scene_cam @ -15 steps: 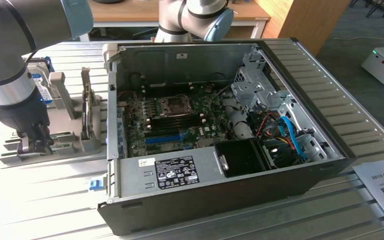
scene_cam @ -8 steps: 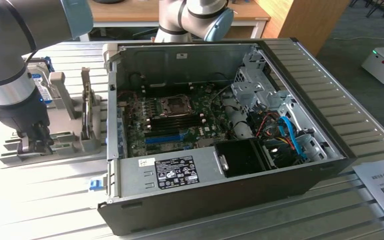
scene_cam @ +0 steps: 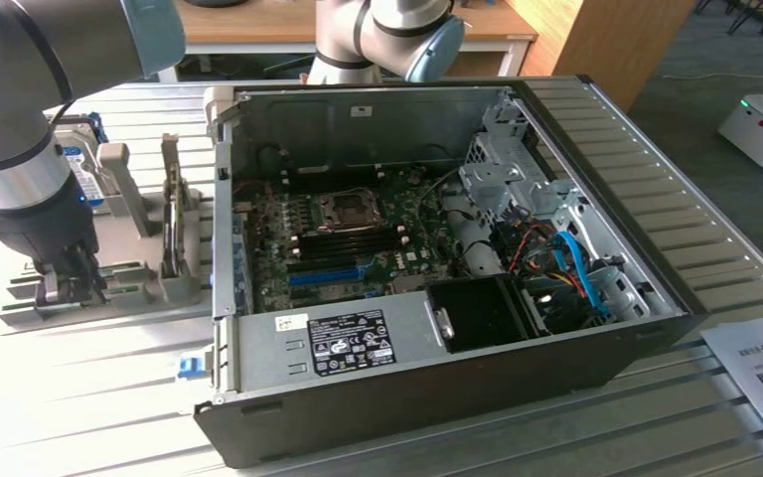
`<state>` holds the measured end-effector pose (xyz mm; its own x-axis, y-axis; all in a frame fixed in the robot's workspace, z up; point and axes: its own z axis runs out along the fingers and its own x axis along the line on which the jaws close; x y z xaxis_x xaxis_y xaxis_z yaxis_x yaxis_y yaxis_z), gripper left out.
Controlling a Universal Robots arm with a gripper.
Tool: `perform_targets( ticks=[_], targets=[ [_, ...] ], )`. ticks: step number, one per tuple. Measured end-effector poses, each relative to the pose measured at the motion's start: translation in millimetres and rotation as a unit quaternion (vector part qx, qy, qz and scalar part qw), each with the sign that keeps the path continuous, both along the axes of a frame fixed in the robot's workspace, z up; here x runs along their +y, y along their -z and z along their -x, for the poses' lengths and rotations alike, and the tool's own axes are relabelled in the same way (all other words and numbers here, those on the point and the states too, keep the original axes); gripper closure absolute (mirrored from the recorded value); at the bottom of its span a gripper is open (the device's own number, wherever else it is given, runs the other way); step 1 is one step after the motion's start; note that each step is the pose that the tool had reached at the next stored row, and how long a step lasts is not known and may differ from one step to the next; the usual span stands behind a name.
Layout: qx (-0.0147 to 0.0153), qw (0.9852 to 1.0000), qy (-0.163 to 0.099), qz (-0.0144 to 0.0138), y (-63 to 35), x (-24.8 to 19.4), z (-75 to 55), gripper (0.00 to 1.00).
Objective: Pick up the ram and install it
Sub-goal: 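Pick up the ram and move it above insertion slot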
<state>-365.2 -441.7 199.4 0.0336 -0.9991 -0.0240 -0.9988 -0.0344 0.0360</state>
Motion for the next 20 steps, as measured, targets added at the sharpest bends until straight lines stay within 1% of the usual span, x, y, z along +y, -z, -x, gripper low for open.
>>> perform_targets(
  ticks=[7, 9, 10, 19, 20],
  targets=[
    [0.0, 1.0, 0.0, 0.0, 0.0, 0.0, 0.0, 0.77],
    [0.0, 1.0, 0.0, 0.0, 0.0, 0.0, 0.0, 0.79],
    [0.0, 1.0, 0.0, 0.0, 0.0, 0.0, 0.0, 0.85],
    [0.0, 1.0, 0.0, 0.0, 0.0, 0.0, 0.0, 0.85],
    [0.0, 1.0, 0.0, 0.0, 0.0, 0.0, 0.0, 0.87]
  ],
)
